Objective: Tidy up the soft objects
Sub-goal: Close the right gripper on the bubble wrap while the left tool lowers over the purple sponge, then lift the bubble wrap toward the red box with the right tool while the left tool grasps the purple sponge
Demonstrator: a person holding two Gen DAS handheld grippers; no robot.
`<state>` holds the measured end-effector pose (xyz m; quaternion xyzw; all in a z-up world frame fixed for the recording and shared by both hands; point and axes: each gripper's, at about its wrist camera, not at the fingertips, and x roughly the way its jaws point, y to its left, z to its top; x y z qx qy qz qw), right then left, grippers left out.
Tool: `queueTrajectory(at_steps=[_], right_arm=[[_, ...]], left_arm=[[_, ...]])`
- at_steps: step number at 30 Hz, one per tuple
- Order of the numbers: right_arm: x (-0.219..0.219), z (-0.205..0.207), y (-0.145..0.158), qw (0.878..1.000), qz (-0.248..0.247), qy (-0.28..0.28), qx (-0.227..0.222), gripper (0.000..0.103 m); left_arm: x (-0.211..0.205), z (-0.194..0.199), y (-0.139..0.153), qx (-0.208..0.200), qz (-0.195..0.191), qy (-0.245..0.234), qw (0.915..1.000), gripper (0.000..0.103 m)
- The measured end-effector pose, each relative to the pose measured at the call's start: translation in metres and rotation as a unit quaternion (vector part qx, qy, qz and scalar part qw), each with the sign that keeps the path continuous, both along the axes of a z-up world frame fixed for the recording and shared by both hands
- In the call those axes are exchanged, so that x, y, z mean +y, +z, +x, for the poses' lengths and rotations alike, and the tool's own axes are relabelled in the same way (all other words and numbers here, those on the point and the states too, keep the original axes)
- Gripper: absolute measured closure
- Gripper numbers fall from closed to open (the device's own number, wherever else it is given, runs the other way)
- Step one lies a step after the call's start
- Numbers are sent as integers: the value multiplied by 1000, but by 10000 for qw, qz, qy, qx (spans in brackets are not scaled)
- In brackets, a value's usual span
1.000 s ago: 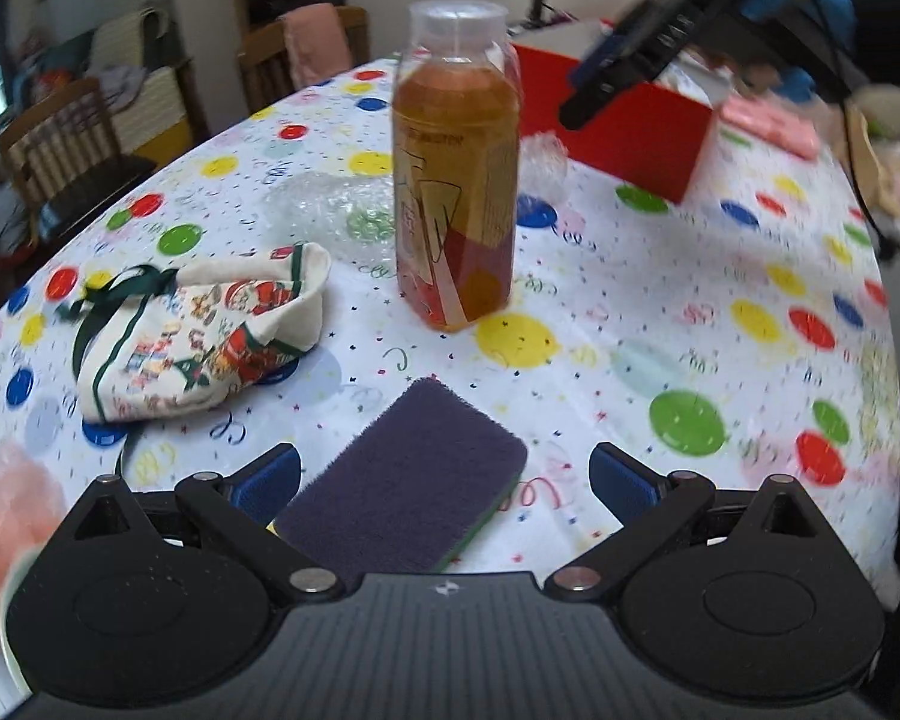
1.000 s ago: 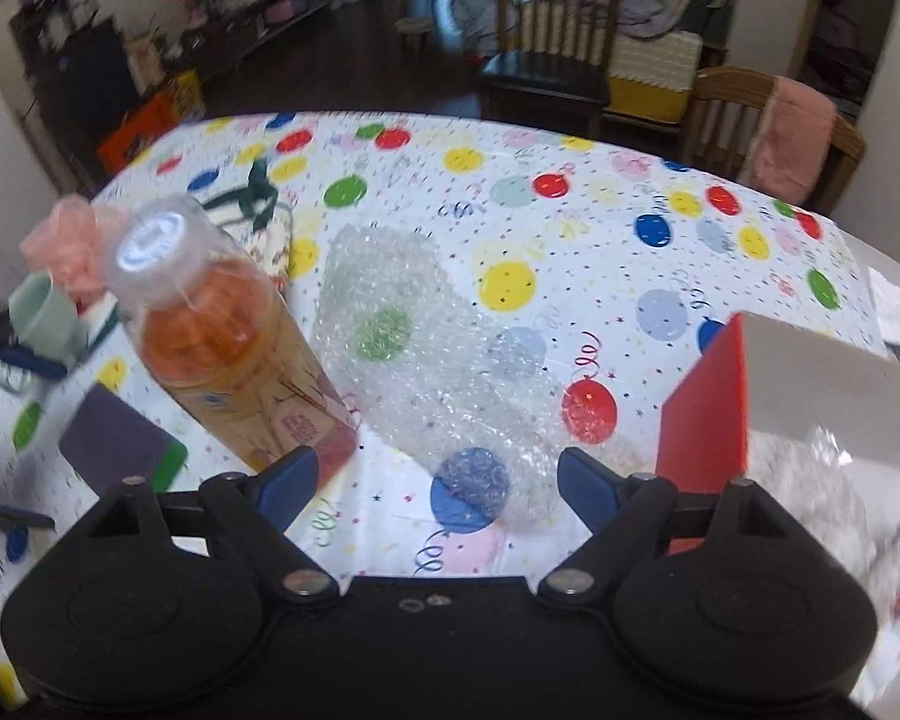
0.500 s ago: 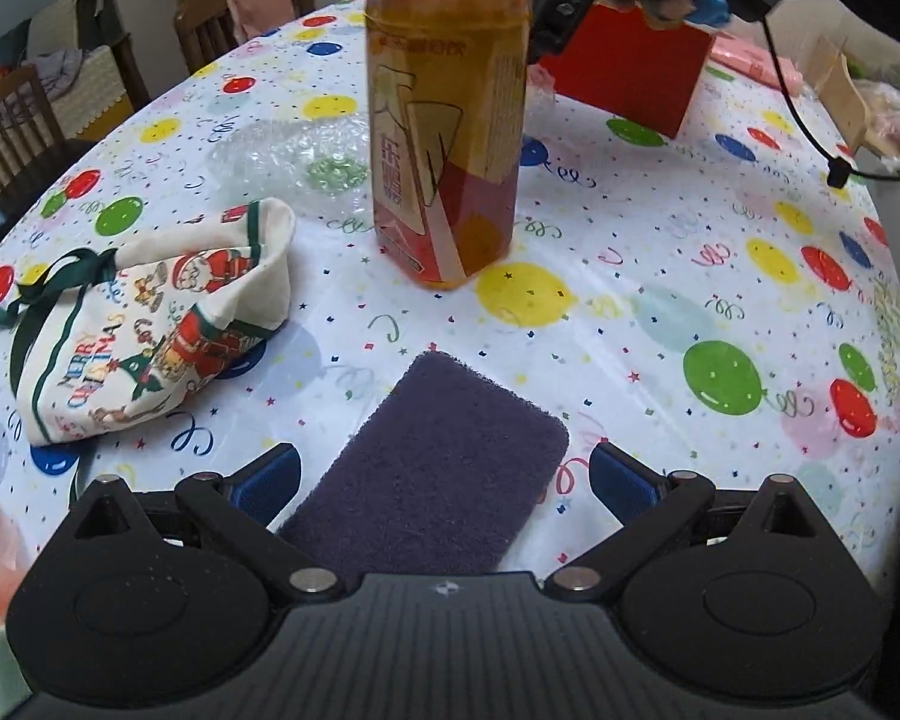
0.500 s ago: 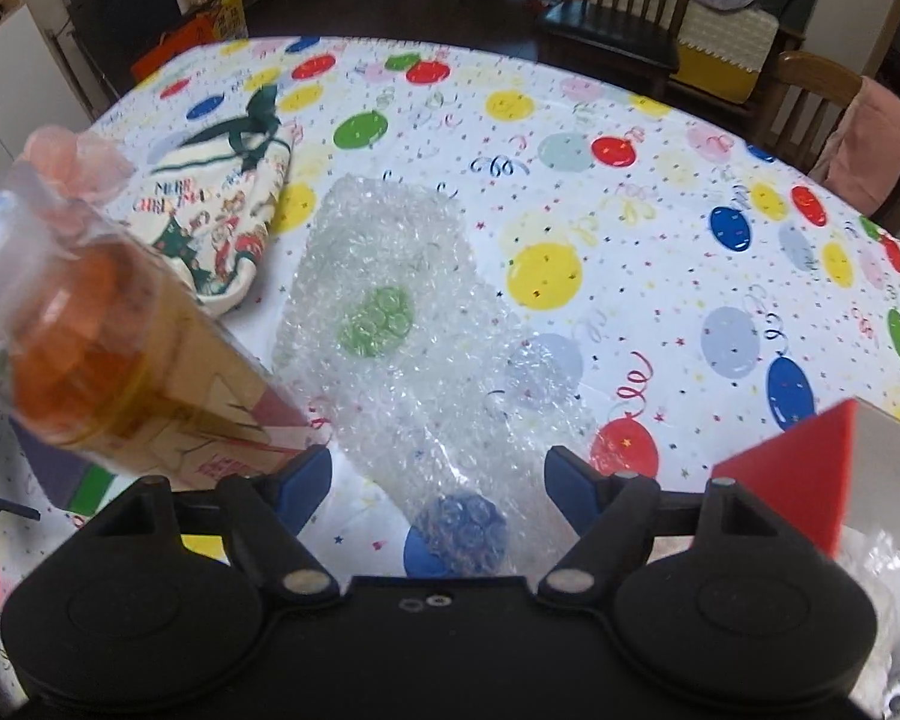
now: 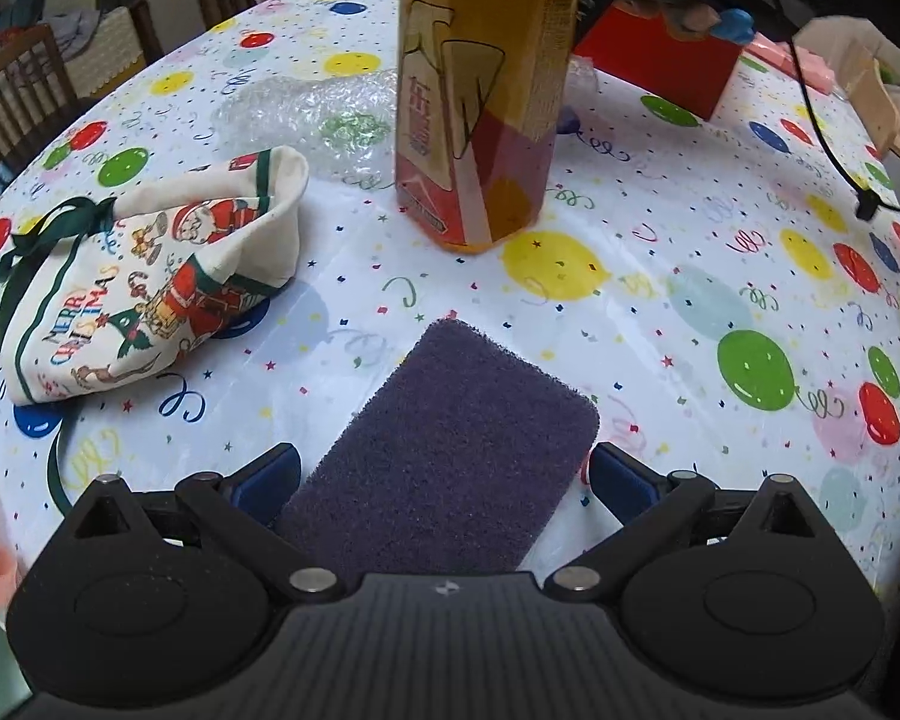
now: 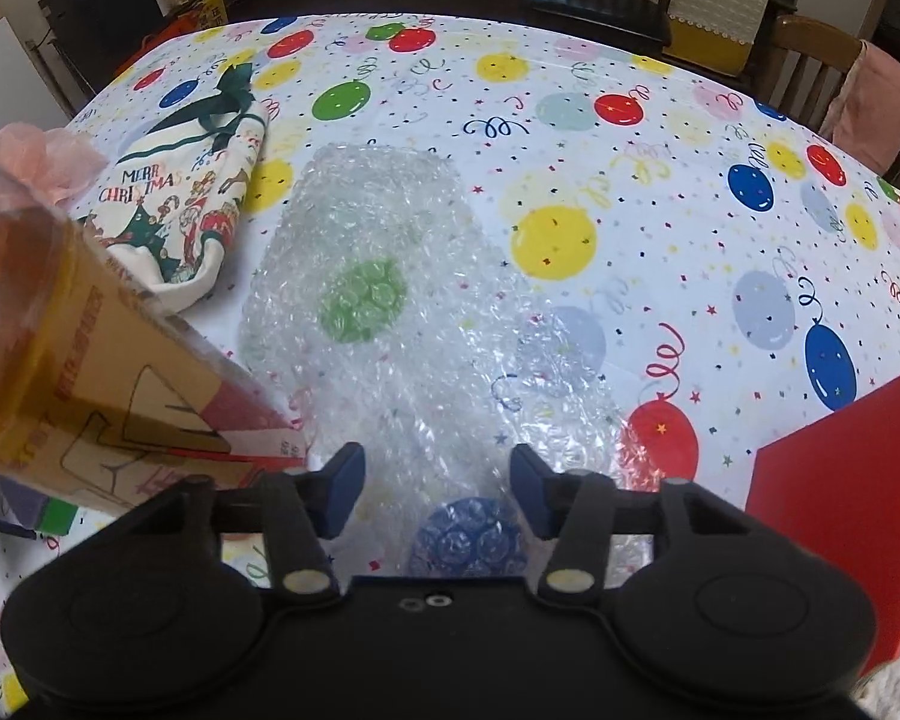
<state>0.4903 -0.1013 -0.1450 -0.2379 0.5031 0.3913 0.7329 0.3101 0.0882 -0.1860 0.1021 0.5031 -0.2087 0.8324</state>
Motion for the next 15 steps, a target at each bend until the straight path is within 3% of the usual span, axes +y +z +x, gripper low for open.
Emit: queueTrajectory(at_steps=[2,7,15], right_arm=[[1,-5,-2,10000,-65,-3,-51,61],[-1,-14,1,9996,-88,-194,-207,85],[-17,-34,20,9949,142,-865,-493,100]], left_arm=[[0,-1,0,-28,5,113,9999,1],[-5,-6,-2,-135,205,286,9993,3],[-1,-7,0,-61,111,1075,9941,6]])
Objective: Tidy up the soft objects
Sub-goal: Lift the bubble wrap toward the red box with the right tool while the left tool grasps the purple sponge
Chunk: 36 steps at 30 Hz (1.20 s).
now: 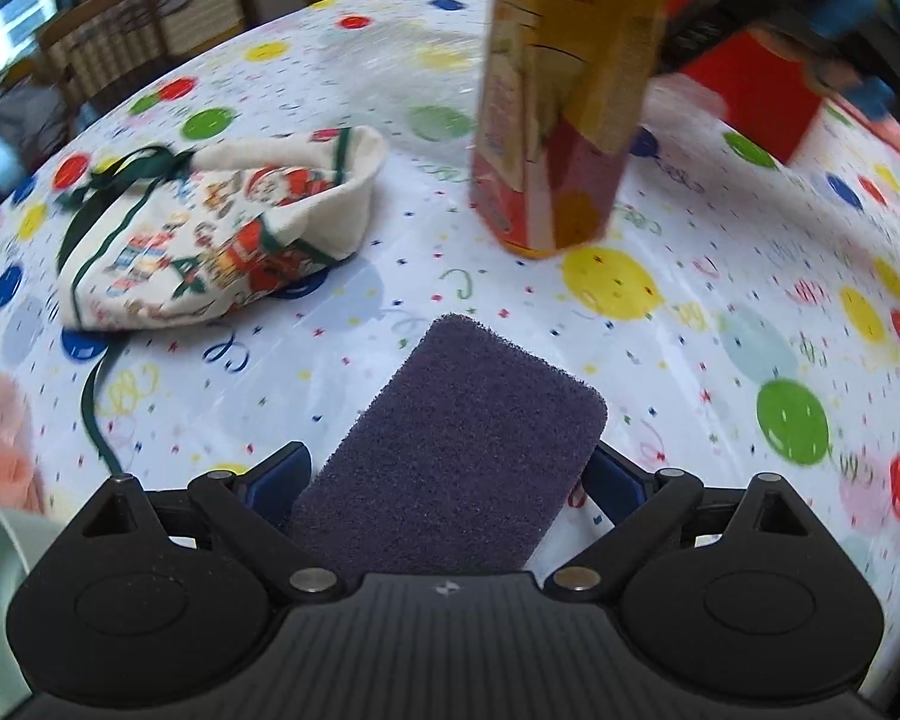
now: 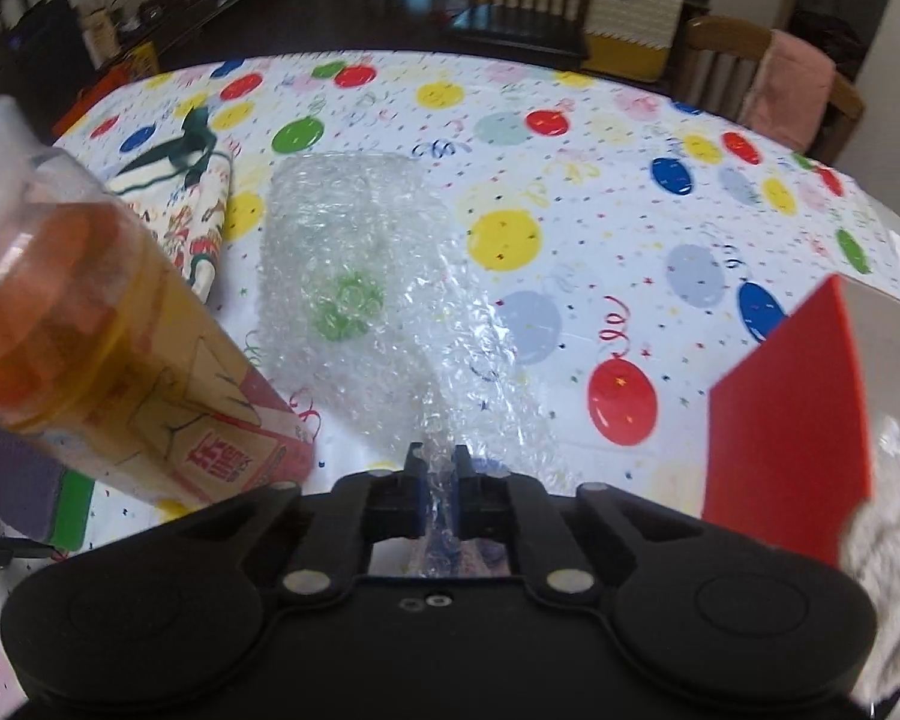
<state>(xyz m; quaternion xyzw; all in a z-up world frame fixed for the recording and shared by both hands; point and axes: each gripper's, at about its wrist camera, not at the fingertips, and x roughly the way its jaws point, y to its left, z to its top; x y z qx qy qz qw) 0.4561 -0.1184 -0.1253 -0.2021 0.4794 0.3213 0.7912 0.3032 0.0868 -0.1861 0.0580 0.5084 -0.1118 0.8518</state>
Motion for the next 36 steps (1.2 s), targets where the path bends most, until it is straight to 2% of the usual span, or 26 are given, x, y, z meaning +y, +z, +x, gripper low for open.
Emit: queueTrajectory(at_steps=[7,15,26,30,36], right_arm=[[-16,-15,28,9978,419,-512,-33,100],[-36,-37,63,9945,677,-793,47,100],[-76,-62,110,9870,1282,-961,122,100],[-99,-63,127,9821,1553,-1061,71,100],[-136,-58,147,9769,1769,-1196,-92,100]], left_arm=[[9,0,6,109,-370,866,9955,6],[8,-9,32,45,-811,1433,9863,6],[-19,-22,93,-391,-1389,1707,9747,6],[-38,-21,117,-564,-1609,1662,9712,6],[-74,-11,150,-753,-1734,1446,9712,6]])
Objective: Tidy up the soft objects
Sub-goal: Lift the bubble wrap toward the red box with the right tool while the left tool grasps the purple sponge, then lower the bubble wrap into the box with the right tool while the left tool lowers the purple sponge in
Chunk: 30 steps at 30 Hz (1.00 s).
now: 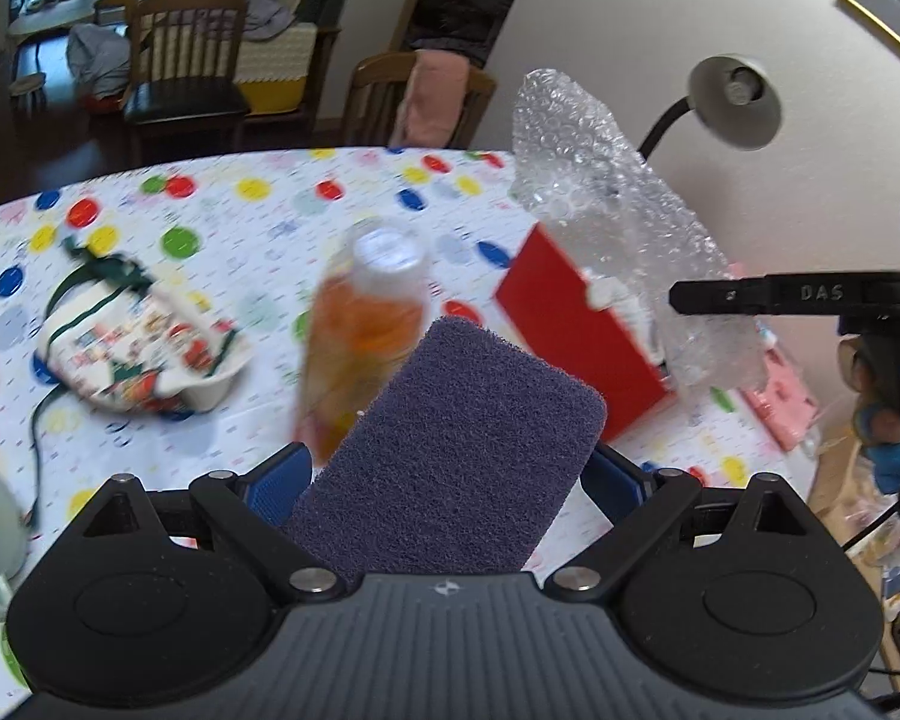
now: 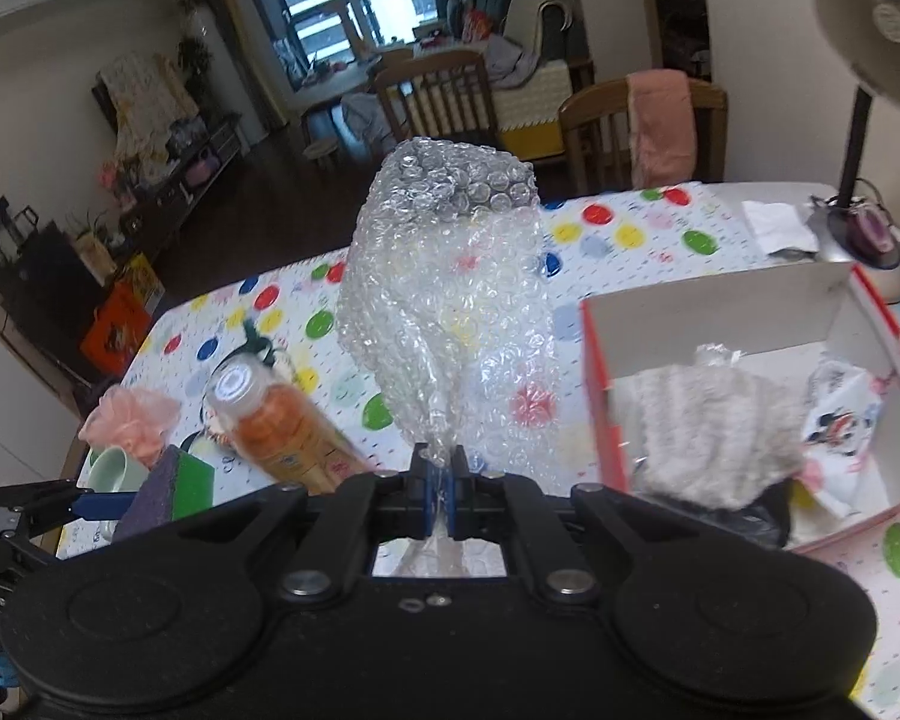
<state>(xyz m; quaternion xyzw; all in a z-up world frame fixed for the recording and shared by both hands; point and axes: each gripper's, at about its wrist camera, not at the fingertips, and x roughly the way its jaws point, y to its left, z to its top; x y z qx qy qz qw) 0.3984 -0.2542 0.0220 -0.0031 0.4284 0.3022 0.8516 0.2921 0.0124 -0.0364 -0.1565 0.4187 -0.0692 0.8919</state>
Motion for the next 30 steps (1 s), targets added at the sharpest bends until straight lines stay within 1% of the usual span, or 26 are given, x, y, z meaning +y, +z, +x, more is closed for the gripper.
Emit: queueTrajectory(at_steps=[6,11,16,20,23,30], right_arm=[[-39,13,7,9996,84,-268,-86,100],[-72,25,5,9985,28,-515,-164,100],[-107,41,-1,9965,9,-822,-126,100],[-132,56,-10,9945,8,-1049,32,100],[-147,69,-19,9925,-15,-1212,154,100],[-173,101,-42,9871,0,-1553,401,100]], left_arm=[[-34,24,19,53,-107,44,9999,6],[-67,50,32,-11,-24,-31,10000,6],[-104,81,38,-45,44,-162,9998,6],[-131,109,37,-43,93,-268,9996,6],[-148,130,34,-48,259,-263,9993,6],[-175,180,21,279,47,-124,9995,6]])
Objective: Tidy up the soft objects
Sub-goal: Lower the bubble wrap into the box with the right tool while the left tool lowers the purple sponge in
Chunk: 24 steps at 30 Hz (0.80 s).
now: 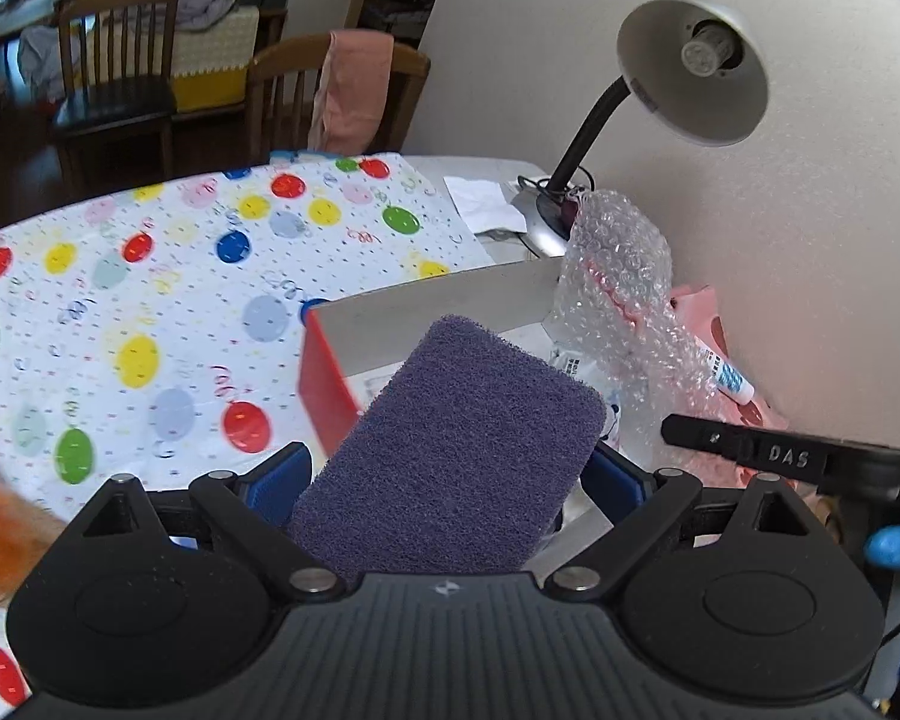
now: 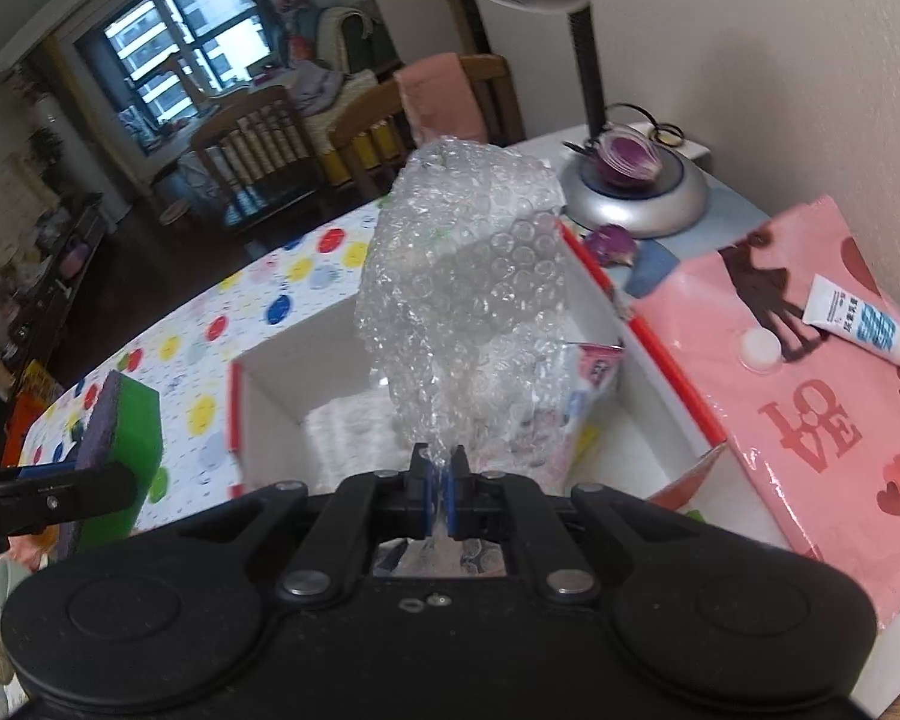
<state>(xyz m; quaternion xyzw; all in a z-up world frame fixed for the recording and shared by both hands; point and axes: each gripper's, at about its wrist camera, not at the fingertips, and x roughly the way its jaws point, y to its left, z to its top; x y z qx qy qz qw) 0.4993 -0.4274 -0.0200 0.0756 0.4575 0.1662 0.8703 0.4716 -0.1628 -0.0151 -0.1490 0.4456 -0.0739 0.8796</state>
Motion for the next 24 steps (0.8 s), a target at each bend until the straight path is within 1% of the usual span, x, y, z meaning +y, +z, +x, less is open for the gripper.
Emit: queueTrajectory(at_steps=[3,7,9,17,19,24], right_arm=[[-4,13,-11,9999,1,-60,141,99],[-3,30,-25,9993,-22,-119,344,98],[-2,39,-34,9989,-47,-110,452,97],[3,67,-66,9971,-82,-105,756,96],[4,70,-73,9968,-124,-77,786,96],[1,69,-81,9964,-28,0,845,96]], left_arm=[[-14,20,-7,118,32,24,9999,6],[-32,45,-19,195,258,-29,9995,6],[-39,56,-26,281,283,-49,9992,6],[-63,84,-50,521,387,-107,9978,6],[-70,89,-53,506,487,-167,9974,6],[-81,102,-64,498,804,-255,9952,6]])
